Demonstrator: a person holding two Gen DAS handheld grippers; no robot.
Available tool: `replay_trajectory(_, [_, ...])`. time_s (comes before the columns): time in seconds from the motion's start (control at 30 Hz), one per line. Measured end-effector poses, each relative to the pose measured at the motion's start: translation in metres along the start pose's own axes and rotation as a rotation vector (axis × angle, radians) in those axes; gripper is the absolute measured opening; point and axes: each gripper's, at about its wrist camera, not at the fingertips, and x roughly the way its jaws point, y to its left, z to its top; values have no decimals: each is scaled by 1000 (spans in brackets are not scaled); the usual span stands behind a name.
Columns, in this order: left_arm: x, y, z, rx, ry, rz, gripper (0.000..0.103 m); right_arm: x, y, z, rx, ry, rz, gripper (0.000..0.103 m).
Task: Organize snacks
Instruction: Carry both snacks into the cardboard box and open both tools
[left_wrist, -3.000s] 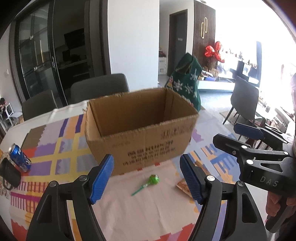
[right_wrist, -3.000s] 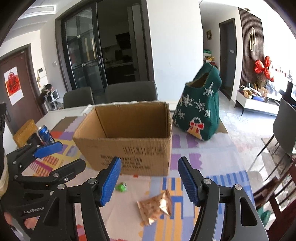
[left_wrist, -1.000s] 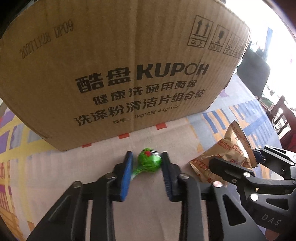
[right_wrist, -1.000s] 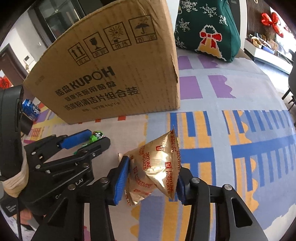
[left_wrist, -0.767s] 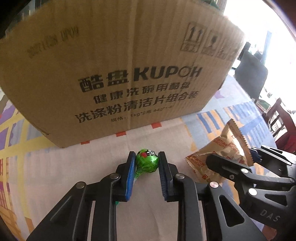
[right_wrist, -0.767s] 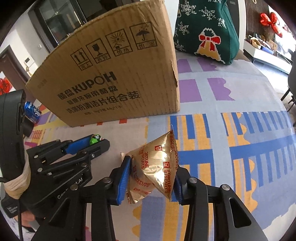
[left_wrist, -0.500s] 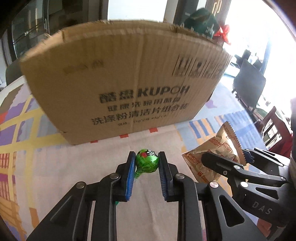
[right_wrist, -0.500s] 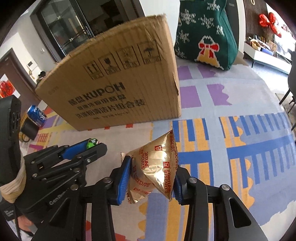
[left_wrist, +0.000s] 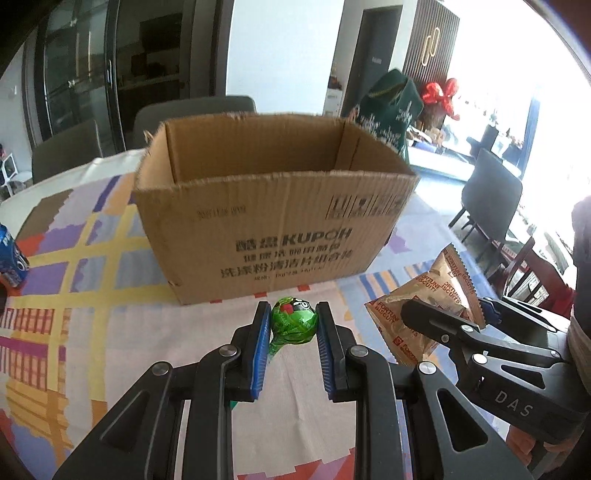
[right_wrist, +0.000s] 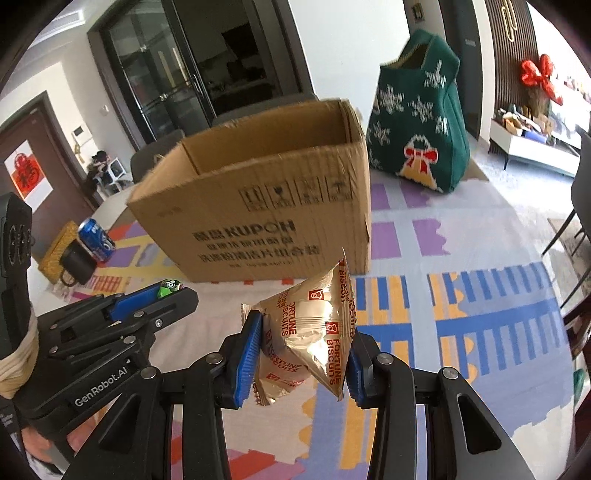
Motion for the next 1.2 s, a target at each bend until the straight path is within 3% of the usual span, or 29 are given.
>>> replay_trajectory(0.3, [-23, -3, 19, 17, -75, 30, 25, -23, 9, 14, -35, -74, 3, 41])
replay_trajectory(0.77, [-44, 5, 67, 38, -193, 76, 25, -49, 26, 63, -110, -208, -15, 41])
replay_trajectory(1.2, [-34, 20, 112, 54, -208, 88, 25, -45, 41, 115, -149, -251, -22, 41])
